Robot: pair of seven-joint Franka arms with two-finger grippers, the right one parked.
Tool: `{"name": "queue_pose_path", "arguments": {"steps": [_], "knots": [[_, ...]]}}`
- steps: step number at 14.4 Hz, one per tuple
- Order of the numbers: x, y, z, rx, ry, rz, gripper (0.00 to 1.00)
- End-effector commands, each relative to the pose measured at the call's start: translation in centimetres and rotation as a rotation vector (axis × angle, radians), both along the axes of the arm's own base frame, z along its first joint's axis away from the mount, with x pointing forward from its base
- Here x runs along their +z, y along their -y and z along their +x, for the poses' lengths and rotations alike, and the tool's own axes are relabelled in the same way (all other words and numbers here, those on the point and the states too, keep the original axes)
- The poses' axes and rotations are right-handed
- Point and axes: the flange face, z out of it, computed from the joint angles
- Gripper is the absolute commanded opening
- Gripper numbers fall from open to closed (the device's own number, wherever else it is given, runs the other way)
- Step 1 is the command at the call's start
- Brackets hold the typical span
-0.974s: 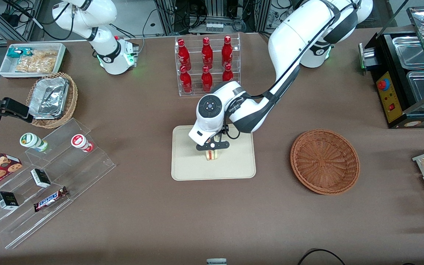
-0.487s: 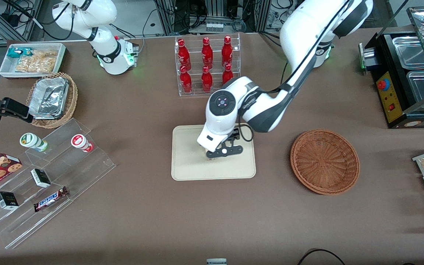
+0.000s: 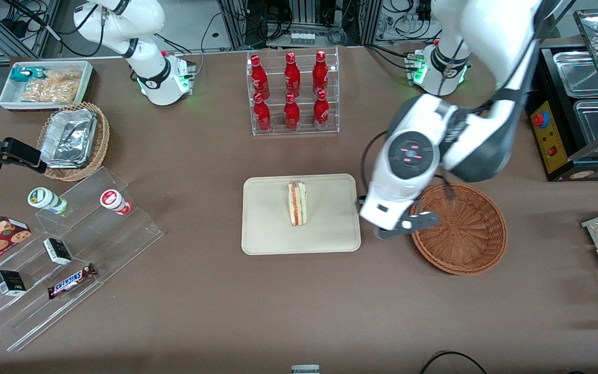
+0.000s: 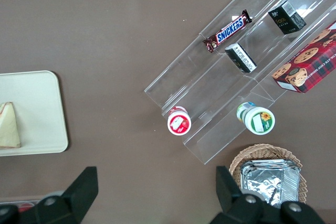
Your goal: Place sandwich from basket to tray
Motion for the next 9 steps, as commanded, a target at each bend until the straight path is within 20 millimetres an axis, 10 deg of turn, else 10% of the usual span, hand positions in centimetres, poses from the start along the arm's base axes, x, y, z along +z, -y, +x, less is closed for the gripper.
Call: {"name": "queue_pose_path", "arguments": {"steps": [1,5,9], "knots": [[3.3,-7.8,-0.3,-0.061,-0.083,0.003,1.00],[8.0,-20.2,-0.5,-0.070,-0.146,-0.084,1.00],[10.3,-24.2,-2.2,-0.001,-0.114,-0.066,1.00]]}}
